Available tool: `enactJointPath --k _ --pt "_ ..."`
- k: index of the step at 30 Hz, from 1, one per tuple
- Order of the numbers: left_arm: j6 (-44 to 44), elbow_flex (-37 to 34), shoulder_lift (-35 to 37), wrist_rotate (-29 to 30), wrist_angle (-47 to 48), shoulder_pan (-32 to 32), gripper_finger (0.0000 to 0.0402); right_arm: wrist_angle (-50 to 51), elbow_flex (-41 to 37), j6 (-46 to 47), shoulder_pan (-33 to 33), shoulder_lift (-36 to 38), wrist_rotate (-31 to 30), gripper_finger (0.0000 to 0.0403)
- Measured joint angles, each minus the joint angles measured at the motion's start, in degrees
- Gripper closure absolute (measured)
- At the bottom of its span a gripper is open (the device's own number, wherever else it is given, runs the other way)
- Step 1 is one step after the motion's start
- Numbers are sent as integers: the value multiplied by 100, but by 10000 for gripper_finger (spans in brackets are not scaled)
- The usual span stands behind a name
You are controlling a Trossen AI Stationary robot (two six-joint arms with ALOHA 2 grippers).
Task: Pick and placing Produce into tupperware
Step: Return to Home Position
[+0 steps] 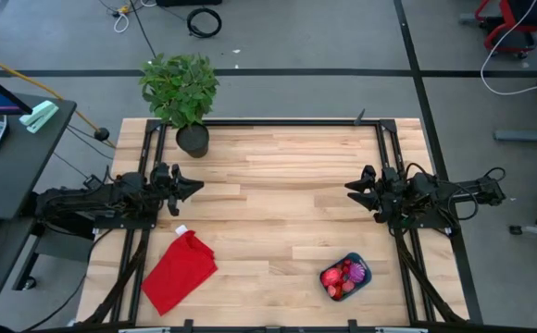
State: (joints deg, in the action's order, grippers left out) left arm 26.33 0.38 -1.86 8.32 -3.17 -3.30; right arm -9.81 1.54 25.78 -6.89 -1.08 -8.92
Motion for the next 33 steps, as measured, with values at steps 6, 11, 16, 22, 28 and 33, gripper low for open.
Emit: enactJointPath --k 6,11,16,22,28,33 --pt "2 -1 1 -1 1 0 361 0 0 0 1 0 1 220" --pt "0 0 0 -1 0 1 365 1 0 0 1 0 1 220" --pt "2 0 1 -2 1 1 373 0 0 0 0 0 0 220" --pt "0 -2 -1 0 -1 1 370 0 0 -1 1 -1 0 220" --pt "1 -2 0 -1 1 -1 361 -1 0 -2 -1 0 -1 220" --pt "2 0 1 -2 1 -1 366 1 0 0 1 -2 0 220"
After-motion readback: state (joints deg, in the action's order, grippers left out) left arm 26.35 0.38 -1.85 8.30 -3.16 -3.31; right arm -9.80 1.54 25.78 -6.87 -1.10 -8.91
